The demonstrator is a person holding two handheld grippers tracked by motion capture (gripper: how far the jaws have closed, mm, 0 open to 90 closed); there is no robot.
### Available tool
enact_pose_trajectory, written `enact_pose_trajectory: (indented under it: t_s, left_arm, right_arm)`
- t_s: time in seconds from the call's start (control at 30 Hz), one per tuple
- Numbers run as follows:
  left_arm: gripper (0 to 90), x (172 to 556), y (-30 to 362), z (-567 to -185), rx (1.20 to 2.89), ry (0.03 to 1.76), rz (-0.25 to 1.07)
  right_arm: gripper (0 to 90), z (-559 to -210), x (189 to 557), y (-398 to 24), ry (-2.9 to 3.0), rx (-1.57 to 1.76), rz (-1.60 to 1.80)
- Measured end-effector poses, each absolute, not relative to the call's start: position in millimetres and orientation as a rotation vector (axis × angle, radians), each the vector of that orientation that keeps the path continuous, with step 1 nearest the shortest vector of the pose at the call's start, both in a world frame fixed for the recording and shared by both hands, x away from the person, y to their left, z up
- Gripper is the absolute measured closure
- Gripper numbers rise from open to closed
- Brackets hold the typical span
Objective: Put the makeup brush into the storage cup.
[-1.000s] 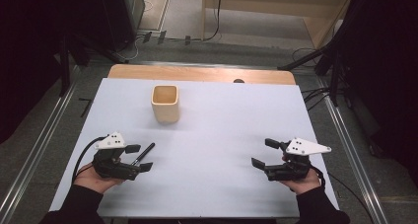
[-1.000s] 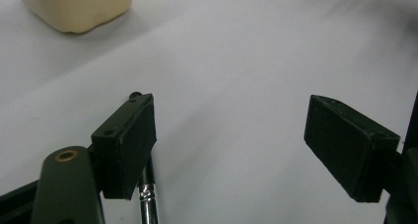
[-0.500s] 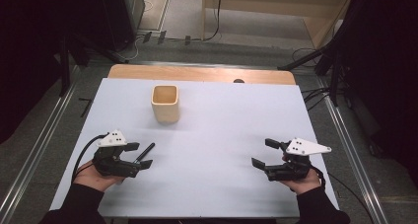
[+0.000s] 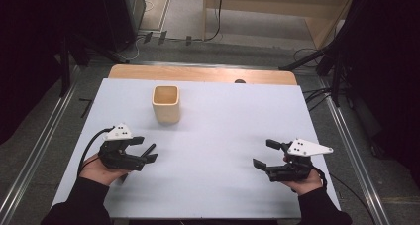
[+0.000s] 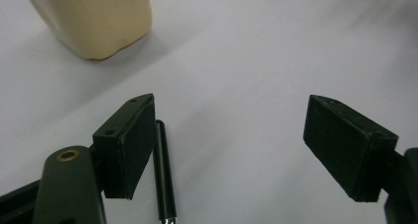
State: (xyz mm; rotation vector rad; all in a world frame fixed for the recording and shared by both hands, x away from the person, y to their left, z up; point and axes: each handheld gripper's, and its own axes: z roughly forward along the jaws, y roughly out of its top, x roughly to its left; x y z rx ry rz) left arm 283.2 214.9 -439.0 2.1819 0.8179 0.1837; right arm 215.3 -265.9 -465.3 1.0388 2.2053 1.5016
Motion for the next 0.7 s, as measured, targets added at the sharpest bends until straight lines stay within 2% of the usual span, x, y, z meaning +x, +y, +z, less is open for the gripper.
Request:
enact_pose_trajectory:
  t_s: [0.37,0.7]
  left_arm:
    - [21.2,293.1,210.3,-438.8,2.228,0.816,0.188]
    - [21.6,301.6,209.0,-431.4,2.334,0.914,0.162]
  right_arm:
    - [15.6,-465.1,215.0,-265.8,2.208,1.039,1.503]
    - [15.7,-465.4,214.8,-265.6,2.215,1.042,1.499]
